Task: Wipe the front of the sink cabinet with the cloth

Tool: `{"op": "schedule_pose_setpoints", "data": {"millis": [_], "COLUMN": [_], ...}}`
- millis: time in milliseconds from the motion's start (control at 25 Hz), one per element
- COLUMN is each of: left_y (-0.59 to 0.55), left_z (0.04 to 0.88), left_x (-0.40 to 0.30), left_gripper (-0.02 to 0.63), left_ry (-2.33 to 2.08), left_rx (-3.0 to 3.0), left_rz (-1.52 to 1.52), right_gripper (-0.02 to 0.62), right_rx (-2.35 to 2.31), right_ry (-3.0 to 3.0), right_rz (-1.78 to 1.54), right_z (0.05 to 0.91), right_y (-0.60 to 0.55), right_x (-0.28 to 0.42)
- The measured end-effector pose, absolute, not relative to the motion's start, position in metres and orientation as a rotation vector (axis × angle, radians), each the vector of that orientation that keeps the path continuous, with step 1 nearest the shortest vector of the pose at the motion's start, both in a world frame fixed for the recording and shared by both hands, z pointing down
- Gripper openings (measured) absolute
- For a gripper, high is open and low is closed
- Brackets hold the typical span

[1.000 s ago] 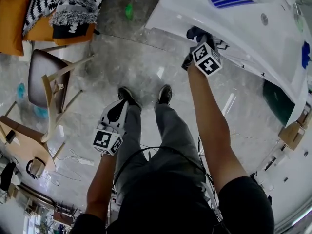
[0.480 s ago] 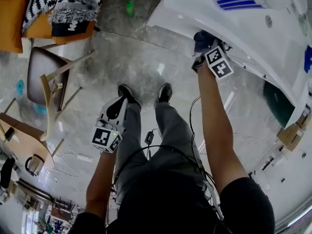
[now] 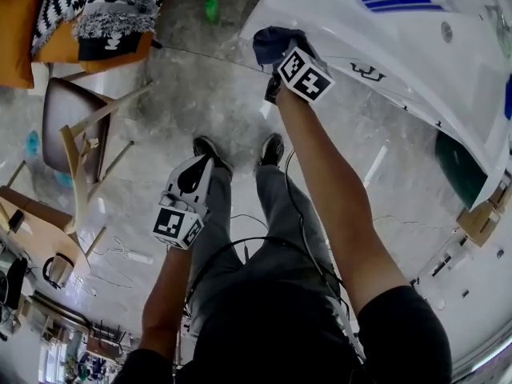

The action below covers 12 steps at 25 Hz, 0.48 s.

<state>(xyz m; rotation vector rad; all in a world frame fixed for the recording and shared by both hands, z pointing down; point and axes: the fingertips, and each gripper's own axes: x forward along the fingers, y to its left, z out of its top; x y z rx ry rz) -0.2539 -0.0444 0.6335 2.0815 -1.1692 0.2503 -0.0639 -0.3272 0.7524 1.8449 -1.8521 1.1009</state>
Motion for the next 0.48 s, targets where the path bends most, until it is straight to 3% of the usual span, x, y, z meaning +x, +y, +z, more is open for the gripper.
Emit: {"op": "schedule_pose_setpoints", "data": {"millis": [120, 320, 480], "left_y": [-0.045, -0.038, -0.031], "left_z": [0.641, 0.65, 0.662], "left_x": [-0.26, -0.259, -0.261], "left_gripper": [0.004, 0.003, 0.003], "left_ry": [-1.193, -1.201, -1.201], "left_rx": [2.057, 2.035, 2.016], "left_rz": [0.234, 0.199, 0.192], "right_gripper": [0.046, 0.046, 0.044], "right_rx": [1.892, 2.053, 2.05], "right_ry": [-1.795, -1.538, -1.52], "right_rz": [1.137, 1.037, 0.993], "right_z": [0.766, 0.779, 0.792], "right_y": [-0.322, -0.301, -0.302], "right_x": [-0.034, 0.095, 0.093]}}
